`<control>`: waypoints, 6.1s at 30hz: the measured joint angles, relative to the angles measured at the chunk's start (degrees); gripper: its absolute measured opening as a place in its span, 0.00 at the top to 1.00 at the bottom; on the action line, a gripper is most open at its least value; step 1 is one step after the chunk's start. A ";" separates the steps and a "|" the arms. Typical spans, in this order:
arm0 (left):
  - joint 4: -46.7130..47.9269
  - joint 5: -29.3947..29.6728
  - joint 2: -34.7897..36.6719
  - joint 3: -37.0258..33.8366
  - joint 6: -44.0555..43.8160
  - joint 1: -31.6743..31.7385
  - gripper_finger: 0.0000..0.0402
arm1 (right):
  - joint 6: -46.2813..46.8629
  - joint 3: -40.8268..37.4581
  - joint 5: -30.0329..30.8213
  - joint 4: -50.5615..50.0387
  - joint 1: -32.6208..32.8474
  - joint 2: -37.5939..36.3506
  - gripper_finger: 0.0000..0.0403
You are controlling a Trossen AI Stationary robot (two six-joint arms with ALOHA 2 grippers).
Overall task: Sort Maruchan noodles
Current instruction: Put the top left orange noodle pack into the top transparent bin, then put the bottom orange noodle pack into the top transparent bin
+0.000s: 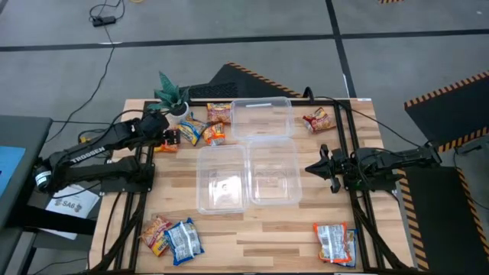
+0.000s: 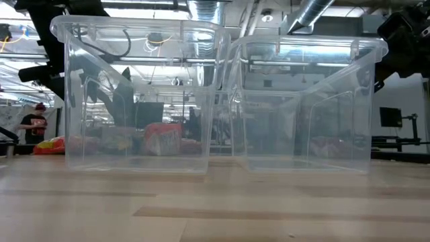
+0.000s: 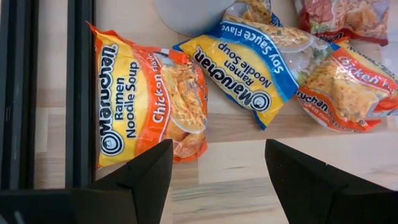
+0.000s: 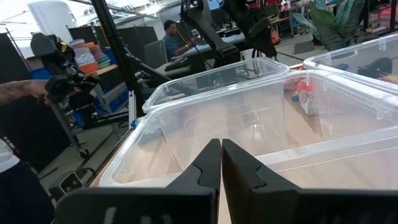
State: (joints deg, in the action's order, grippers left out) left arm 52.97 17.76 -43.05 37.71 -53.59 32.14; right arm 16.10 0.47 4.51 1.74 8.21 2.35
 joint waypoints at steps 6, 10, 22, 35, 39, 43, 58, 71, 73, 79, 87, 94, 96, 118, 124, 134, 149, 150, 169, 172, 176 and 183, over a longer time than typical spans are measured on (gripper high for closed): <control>0.02 0.00 -0.02 0.00 0.00 0.00 0.40 | 0.00 0.00 0.00 0.00 0.00 0.00 0.91; -0.92 0.89 -1.21 -1.83 0.03 0.09 0.40 | 0.00 0.00 0.00 0.00 0.00 0.00 0.91; -10.77 9.92 -15.66 -7.61 1.14 2.87 0.40 | 0.00 0.01 0.00 0.00 0.00 0.00 0.91; -15.20 9.43 -25.56 -7.41 4.44 2.75 0.80 | 0.00 0.00 -0.01 -0.01 0.00 -0.02 0.91; -14.69 7.86 -23.10 -7.52 6.16 2.80 0.97 | 0.00 0.00 0.00 0.00 0.00 0.00 0.91; -9.43 4.99 -17.77 -6.36 6.87 2.73 1.00 | 0.00 0.00 -0.01 0.02 0.00 -0.02 0.91; 2.90 -1.80 0.13 12.08 16.46 0.59 1.00 | 0.00 0.00 0.00 0.02 0.00 -0.02 0.91; 3.68 -7.11 -9.56 4.70 20.55 0.52 0.61 | 0.00 0.00 -0.01 0.00 0.00 -0.02 0.91; 2.78 -7.08 -11.86 4.48 21.43 0.87 0.49 | 0.00 0.00 0.00 0.00 0.00 -0.02 0.91; -0.99 -8.05 -18.82 4.48 24.83 4.03 0.19 | 0.00 0.00 0.00 0.00 0.00 0.00 0.91; -1.53 -8.54 -26.19 4.48 24.78 6.64 0.06 | 0.00 0.00 0.00 0.00 0.00 -0.02 0.91; -5.07 -8.69 -32.53 3.40 22.83 6.64 0.06 | 0.00 0.00 0.00 0.00 0.00 -0.02 0.91; -6.93 -8.88 -34.11 2.41 21.94 6.64 0.06 | 0.00 0.00 0.00 0.00 0.00 -0.01 0.91; -3.69 -6.97 -17.86 3.80 18.35 4.17 0.99 | 0.00 0.00 -0.01 0.00 0.00 -0.02 0.91; -3.89 -9.90 -8.56 15.07 19.77 3.18 0.99 | 0.00 0.00 0.00 0.00 0.00 0.00 0.91; -18.69 -10.51 -29.57 39.04 31.32 -4.32 0.99 | 0.00 0.00 0.00 0.00 0.00 -0.02 0.91; -17.86 -14.01 -65.30 64.37 38.18 -10.34 0.71 | 0.00 0.00 0.00 0.00 0.00 -0.02 0.91; -17.29 -14.82 -65.92 65.13 38.06 -10.33 0.67 | 0.00 0.00 0.00 0.00 0.00 -0.02 0.91; -20.17 -24.84 -45.44 66.02 35.09 -13.06 0.36 | 7.63 0.01 2.15 7.25 -0.52 0.02 0.91; -27.08 -20.44 -37.13 58.66 35.13 -15.63 0.36 | 21.06 0.00 8.66 21.42 -0.50 -0.02 0.91; -37.40 -14.13 -26.21 44.28 29.81 -19.33 0.36 | 32.66 0.56 19.64 33.36 -0.54 0.13 0.91; -50.01 -7.06 -14.80 28.24 25.38 -25.05 0.36 | 34.92 20.48 14.40 18.41 1.61 14.39 0.85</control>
State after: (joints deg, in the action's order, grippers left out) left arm 2.96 10.70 -57.85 65.95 -28.21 7.09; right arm 51.01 20.95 18.91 20.14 9.82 16.74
